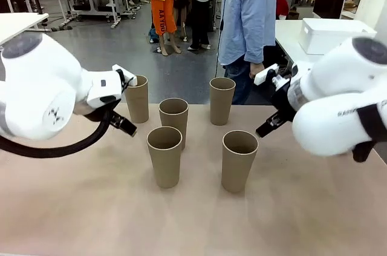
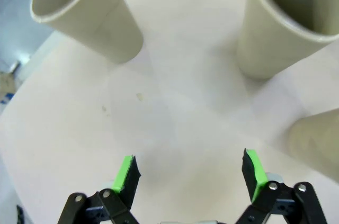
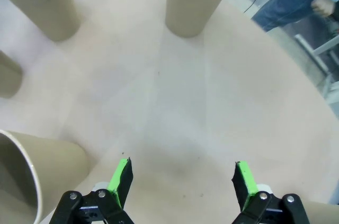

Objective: Stack the cups and store them in the basket.
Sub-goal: Pick up two Reusable plastic cups , one in each hand.

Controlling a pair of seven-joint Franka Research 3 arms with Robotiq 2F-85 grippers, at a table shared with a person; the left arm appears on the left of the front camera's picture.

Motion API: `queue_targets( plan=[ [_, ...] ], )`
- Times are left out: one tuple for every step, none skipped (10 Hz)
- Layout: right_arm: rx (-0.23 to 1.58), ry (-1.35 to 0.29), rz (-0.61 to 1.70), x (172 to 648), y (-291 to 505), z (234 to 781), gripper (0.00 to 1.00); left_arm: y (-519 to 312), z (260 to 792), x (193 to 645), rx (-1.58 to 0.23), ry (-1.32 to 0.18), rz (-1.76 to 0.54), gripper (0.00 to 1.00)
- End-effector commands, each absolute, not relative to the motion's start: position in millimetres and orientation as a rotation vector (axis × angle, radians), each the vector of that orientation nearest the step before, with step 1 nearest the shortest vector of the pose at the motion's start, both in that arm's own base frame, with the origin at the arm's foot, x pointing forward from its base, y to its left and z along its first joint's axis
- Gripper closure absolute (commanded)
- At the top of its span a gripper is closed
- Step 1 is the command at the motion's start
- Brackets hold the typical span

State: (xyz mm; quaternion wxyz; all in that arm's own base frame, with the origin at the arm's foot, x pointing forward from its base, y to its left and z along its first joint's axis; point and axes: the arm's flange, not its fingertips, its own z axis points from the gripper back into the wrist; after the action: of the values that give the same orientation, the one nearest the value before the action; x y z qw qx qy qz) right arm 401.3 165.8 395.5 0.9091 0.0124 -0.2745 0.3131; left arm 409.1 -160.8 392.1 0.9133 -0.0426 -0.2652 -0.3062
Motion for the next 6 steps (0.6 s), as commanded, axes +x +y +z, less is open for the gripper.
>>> queue_targets(
  plan=[
    [0.056,-0.56,0.613,405,152,460,0.0,-138,444,431,-0.184,-0.507,-0.693,0.0],
    [0.081,-0.559,0.614,405,142,484,0.0,-128,466,435,-0.243,-0.462,-0.761,0.0],
    [0.109,-0.553,0.644,401,130,500,0.0,-115,482,434,-0.285,-0.431,-0.837,0.0],
    [0.138,-0.566,0.7,388,104,515,0.0,-90,500,425,-0.354,-0.407,-0.962,0.0],
    [0.166,-0.616,0.765,371,76,523,0.0,-65,510,413,-0.39,-0.43,-1.06,0.0],
    [0.193,-0.65,0.802,353,47,525,0.0,-36,517,399,-0.424,-0.479,-1.135,0.0]
  ],
)
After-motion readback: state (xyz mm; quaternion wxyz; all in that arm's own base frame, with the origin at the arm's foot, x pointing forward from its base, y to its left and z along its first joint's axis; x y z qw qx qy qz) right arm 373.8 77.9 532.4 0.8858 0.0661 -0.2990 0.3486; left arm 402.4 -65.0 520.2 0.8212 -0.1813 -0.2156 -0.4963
